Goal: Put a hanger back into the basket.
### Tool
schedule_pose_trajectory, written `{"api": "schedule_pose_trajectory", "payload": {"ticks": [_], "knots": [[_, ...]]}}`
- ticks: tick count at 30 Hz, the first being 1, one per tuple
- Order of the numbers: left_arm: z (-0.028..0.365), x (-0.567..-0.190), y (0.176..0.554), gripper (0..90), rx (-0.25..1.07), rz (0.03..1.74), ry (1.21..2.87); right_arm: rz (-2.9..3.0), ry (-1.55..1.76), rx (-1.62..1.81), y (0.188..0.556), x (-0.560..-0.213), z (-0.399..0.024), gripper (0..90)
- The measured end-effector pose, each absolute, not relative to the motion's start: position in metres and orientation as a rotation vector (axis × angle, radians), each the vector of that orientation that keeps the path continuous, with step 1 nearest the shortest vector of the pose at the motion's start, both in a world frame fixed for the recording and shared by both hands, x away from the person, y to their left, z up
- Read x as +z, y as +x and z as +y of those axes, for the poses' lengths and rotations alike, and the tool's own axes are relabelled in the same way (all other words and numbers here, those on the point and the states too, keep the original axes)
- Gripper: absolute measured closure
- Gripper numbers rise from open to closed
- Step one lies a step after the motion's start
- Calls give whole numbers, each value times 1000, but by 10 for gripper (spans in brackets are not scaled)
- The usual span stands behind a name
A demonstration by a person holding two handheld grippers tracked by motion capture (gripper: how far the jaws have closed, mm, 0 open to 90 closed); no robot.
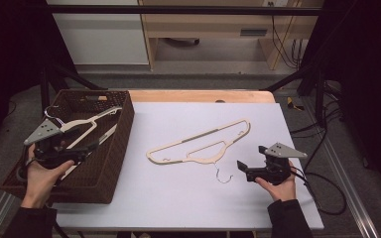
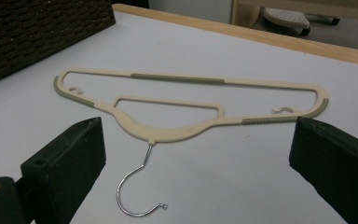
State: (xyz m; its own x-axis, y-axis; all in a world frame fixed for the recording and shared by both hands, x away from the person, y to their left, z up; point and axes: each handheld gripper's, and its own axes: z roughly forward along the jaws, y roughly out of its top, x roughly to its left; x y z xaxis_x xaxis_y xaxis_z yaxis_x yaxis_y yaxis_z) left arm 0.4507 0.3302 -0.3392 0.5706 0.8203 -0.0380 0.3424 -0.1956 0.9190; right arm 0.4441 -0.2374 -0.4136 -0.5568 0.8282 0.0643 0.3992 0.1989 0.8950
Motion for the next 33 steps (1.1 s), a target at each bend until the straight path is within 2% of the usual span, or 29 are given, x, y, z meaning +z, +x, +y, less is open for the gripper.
{"api": "schedule_pose_trajectory", "payload": {"ticks": [7,24,33], "knots": [[297,-352,442,92,542,898,1763,2043,1147,1332,444,-413,-237,34],[228,-366,427,92,490,769,1848,2052,1139,1327,443,-411,-228,33],[199,-390,426,96,445,736,1917,2062,1148,1303,445,-412,-215,78]]}}
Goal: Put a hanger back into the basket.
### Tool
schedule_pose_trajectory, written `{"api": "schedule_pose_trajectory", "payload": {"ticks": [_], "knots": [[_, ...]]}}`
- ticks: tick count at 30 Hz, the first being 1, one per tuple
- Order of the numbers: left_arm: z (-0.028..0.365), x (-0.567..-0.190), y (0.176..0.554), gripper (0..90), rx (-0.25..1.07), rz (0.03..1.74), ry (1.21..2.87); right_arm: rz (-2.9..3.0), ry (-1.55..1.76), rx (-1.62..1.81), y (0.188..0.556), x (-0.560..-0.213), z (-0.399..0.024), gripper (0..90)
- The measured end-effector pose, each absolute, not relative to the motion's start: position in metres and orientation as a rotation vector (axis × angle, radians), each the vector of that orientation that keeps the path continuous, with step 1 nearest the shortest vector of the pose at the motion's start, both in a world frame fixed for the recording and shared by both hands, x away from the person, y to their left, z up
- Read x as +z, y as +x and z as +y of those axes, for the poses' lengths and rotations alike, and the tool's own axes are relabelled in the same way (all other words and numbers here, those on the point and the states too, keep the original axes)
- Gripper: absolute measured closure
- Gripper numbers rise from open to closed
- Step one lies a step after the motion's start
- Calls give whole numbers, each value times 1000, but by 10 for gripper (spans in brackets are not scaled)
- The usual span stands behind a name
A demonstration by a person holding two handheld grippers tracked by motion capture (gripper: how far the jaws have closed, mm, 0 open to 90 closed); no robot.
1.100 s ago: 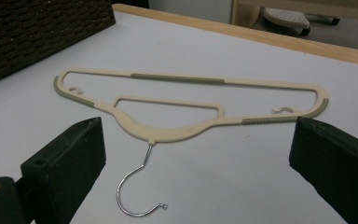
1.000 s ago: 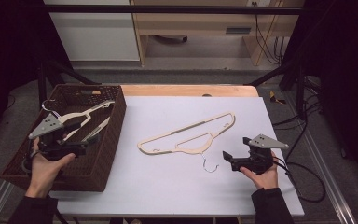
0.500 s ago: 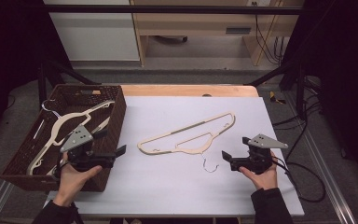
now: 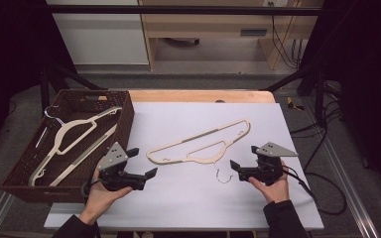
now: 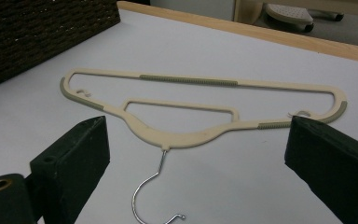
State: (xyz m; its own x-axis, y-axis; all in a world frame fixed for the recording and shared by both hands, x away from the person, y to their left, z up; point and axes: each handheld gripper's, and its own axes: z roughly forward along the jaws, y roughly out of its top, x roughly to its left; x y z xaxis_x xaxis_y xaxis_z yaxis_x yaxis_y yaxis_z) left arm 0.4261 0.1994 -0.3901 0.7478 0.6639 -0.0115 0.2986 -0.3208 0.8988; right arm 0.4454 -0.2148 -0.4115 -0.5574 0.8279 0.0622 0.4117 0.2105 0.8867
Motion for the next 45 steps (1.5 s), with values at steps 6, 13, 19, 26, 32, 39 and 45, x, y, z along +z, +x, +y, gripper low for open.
{"api": "schedule_pose_trajectory", "payload": {"ticks": [6,13,19,26,32,39,45], "knots": [[191,-406,430,96,416,756,1950,2086,1160,1285,449,-416,-200,110],[187,-417,434,96,409,762,1977,2133,1177,1230,456,-428,-185,182],[186,-421,435,98,403,760,1981,2180,1183,1154,465,-442,-172,249],[185,-425,435,99,395,750,1985,2222,1223,1049,475,-460,-157,406],[188,-425,436,102,392,756,1977,2257,1229,987,478,-470,-150,532],[187,-427,437,107,390,758,1982,2280,1248,930,480,-478,-144,663],[186,-427,436,113,387,758,1979,2289,1301,909,479,-475,-137,770]]}}
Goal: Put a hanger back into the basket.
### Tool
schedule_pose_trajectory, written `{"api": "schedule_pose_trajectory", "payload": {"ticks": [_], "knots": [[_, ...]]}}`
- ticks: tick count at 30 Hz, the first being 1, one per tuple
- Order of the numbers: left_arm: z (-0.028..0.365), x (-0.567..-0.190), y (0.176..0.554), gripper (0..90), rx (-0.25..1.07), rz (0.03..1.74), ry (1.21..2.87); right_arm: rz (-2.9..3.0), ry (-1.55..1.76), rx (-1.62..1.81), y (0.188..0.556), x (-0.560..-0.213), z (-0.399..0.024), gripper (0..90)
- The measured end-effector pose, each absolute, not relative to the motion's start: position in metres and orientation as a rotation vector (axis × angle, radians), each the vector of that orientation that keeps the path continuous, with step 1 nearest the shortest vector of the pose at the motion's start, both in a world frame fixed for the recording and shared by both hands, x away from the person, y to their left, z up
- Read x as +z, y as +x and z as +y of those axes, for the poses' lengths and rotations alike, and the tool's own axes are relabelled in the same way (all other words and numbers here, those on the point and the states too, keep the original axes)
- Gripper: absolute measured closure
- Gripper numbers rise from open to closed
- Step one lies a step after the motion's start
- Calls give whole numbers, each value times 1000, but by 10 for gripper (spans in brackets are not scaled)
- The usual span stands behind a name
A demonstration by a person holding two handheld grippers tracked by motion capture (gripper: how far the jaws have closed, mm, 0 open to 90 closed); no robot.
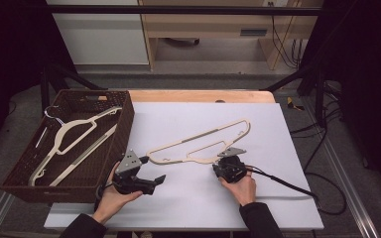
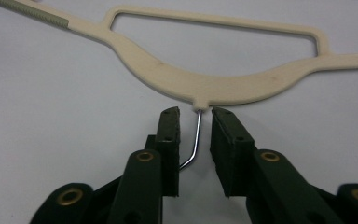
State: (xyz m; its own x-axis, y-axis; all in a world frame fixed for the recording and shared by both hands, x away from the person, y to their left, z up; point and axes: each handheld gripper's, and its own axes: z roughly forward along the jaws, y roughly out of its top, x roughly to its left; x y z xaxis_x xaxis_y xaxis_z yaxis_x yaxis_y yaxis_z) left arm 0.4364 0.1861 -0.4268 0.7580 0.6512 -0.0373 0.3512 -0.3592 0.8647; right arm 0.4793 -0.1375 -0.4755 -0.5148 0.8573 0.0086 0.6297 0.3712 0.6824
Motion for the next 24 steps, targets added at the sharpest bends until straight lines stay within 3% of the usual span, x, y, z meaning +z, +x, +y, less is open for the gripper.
{"api": "schedule_pose_trajectory", "payload": {"ticks": [10,24], "knots": [[181,-427,437,119,388,747,1992,2270,1345,904,482,-476,-138,884],[146,-416,458,136,395,691,2044,2247,1410,937,482,-469,-141,893]]}}
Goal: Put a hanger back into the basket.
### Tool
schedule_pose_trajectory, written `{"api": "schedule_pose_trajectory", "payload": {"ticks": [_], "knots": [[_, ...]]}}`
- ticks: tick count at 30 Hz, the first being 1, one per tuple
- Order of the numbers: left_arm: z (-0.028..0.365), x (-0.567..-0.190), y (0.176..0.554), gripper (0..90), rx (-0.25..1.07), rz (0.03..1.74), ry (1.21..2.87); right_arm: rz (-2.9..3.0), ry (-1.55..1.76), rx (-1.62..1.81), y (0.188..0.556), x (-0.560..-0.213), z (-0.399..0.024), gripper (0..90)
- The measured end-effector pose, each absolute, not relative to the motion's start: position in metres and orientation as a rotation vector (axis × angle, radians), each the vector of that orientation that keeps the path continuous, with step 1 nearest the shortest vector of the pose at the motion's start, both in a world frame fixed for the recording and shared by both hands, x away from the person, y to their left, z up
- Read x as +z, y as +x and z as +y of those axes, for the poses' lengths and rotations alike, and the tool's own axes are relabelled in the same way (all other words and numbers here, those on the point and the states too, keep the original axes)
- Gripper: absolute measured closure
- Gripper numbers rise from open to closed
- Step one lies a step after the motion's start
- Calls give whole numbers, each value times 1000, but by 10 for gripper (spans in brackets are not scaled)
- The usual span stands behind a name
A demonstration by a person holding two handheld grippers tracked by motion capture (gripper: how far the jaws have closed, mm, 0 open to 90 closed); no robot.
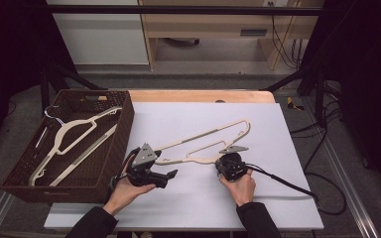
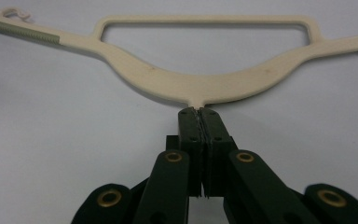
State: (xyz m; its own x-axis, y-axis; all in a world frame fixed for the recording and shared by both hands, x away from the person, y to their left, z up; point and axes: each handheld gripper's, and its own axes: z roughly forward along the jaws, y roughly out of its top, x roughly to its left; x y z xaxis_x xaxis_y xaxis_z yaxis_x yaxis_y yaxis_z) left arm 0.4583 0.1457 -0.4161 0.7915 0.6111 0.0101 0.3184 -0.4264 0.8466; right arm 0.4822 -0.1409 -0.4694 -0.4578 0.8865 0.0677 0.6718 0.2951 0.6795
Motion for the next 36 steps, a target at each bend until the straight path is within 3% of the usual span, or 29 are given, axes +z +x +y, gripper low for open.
{"api": "schedule_pose_trajectory", "payload": {"ticks": [26,36], "knots": [[66,-434,501,177,390,582,2204,2226,1360,951,477,-439,-147,894],[45,-445,514,241,477,526,2293,2227,1361,957,477,-436,-148,893]]}}
